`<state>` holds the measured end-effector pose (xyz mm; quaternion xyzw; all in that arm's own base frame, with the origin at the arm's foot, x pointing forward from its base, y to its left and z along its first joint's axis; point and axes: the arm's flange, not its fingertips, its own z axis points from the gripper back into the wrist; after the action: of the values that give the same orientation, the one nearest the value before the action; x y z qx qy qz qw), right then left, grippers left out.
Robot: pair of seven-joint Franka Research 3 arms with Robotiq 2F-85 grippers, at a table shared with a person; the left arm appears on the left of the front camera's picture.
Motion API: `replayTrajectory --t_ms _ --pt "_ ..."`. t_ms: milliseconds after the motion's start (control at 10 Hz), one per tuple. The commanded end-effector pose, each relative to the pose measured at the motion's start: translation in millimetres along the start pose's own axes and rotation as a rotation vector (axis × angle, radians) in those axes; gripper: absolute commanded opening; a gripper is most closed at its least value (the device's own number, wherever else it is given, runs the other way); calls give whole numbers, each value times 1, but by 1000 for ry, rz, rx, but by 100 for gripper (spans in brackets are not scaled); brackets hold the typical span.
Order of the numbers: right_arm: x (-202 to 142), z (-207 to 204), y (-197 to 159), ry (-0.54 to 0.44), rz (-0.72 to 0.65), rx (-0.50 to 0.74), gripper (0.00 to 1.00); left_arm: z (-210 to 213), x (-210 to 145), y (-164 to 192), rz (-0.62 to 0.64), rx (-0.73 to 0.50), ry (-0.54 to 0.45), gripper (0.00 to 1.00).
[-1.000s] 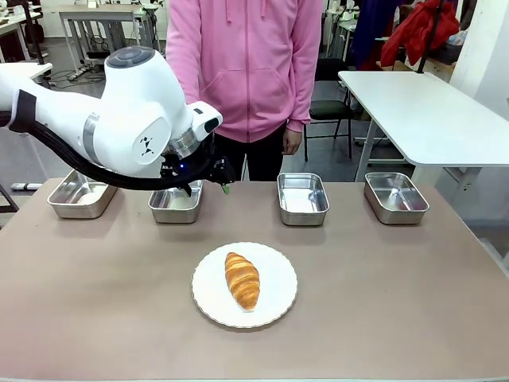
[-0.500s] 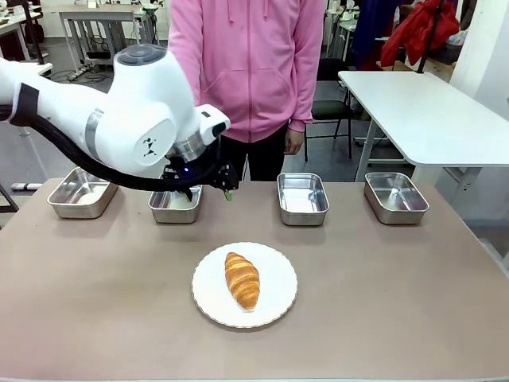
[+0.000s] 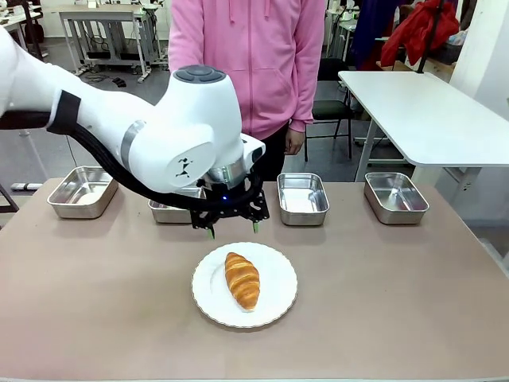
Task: Place the bread in the container.
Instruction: Place the Butter Roll into the Airtight Container indicated by the human.
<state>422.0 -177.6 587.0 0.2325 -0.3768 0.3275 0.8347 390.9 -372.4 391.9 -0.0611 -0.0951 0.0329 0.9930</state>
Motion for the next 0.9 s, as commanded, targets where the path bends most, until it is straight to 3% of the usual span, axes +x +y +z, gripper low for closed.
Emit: replayTrajectory --t_ms 0,800 --pt "1 0 2 -8 5 4 100 -3 -12 -10 66 -15 10 100" --pt "1 0 2 -8 5 4 100 -54 -41 -13 180 61 93 100"
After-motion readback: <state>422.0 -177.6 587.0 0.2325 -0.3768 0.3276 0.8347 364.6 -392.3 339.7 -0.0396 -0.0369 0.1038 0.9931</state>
